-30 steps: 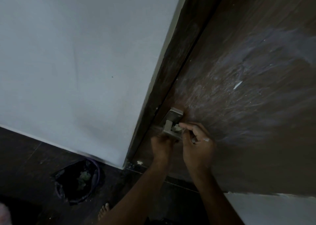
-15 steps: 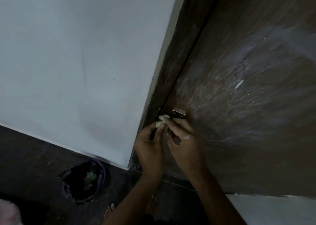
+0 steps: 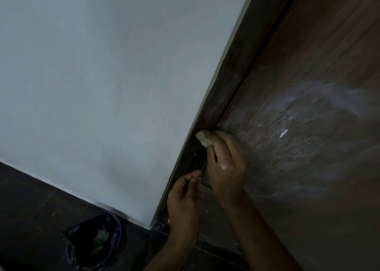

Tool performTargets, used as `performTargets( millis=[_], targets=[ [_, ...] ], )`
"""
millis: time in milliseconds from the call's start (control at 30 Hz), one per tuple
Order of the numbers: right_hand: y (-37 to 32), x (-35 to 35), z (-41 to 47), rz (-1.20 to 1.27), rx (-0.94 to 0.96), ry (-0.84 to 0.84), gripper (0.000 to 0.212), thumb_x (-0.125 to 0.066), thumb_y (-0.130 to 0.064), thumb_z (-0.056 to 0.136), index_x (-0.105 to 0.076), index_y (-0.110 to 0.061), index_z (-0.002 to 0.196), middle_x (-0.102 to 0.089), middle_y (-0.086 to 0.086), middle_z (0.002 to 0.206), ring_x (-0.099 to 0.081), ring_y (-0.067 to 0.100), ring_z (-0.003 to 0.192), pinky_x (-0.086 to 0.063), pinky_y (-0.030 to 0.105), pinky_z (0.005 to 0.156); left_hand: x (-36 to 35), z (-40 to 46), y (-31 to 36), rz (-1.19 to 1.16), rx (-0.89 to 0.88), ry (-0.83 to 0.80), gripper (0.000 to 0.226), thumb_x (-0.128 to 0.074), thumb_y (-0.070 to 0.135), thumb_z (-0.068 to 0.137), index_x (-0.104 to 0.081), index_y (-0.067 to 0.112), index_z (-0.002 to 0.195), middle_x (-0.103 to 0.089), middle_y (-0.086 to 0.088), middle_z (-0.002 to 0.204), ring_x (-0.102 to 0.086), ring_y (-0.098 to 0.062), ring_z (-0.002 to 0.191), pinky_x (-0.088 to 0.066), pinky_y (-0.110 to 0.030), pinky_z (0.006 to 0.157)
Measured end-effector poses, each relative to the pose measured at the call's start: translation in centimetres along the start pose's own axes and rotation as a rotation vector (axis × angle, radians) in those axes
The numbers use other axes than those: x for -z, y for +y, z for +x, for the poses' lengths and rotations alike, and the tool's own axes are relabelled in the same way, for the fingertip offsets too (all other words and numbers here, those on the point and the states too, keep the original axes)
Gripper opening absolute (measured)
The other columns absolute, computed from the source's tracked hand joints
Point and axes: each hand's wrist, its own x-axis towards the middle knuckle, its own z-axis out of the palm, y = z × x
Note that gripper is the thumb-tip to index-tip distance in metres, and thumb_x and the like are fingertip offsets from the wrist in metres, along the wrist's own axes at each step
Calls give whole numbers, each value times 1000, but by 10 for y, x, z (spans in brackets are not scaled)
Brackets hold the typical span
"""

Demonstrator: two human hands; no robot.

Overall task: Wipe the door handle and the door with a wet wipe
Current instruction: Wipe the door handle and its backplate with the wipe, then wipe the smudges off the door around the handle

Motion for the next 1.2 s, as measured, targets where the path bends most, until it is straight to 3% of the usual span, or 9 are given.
performTargets(
  millis=[100,300,433,567,633,767,900,1067,1200],
  targets=[
    [5,-18,-11,-81,130,-52,15,-63,0,95,-69,-3,109,-66,12,114,-63,25,100,-52,31,91,3,-1,0,-23,29,-18,23,-58,8,96,-78,18,93,-75,1,78,-61,1,63,-48,-17,62],
    [-7,-23,-39,-151,195,-414,24,-57,4,78,-72,0,96,-68,15,112,-62,31,96,-57,39,76,15,6,-6,-26,76,16,27,-55,3,95,-77,17,91,-77,-3,80,-65,-6,67,-51,-16,58],
    [-18,2,12,-117,152,-112,14,-61,5,93,-74,-1,92,-71,15,108,-65,28,95,-45,21,96,19,5,-9,0,74,-6,27,-56,6,96,-78,21,93,-78,6,85,-65,2,68,-48,-11,59],
    [-26,24,94,-106,131,317,23,-59,-3,100,-76,2,85,-72,15,95,-60,21,84,-36,11,95,17,4,-8,34,102,-40,25,-57,16,98,-78,30,94,-76,14,89,-63,7,72,-47,-21,68],
    [-29,22,95,-112,135,299,25,-56,-3,101,-75,2,86,-71,16,96,-58,21,86,-36,12,95,16,5,-7,26,105,-36,23,-58,17,97,-78,29,94,-75,14,87,-61,9,69,-47,-21,68],
    [-21,-2,31,-138,140,-13,22,-52,0,101,-71,0,90,-68,16,108,-60,24,95,-44,21,99,17,10,-7,34,72,-8,25,-57,11,97,-78,24,94,-74,10,80,-59,6,65,-46,-16,64],
    [-16,-15,-14,-114,125,-194,22,-50,1,100,-71,0,96,-68,15,109,-63,27,97,-55,36,84,19,16,-10,48,65,15,27,-57,7,96,-78,23,95,-76,8,83,-62,4,66,-46,-13,61],
    [-28,14,55,-120,93,147,20,-57,0,99,-75,1,90,-71,15,100,-60,23,86,-41,17,92,15,19,-6,22,107,6,25,-59,12,96,-78,27,95,-77,12,89,-65,8,70,-47,-8,58],
    [-39,42,133,-100,154,419,25,-57,-2,100,-76,6,85,-71,19,91,-59,21,84,-38,13,91,14,16,-3,55,86,-31,21,-61,22,95,-78,35,97,-75,20,95,-68,6,87,-52,-23,77]
  ],
)
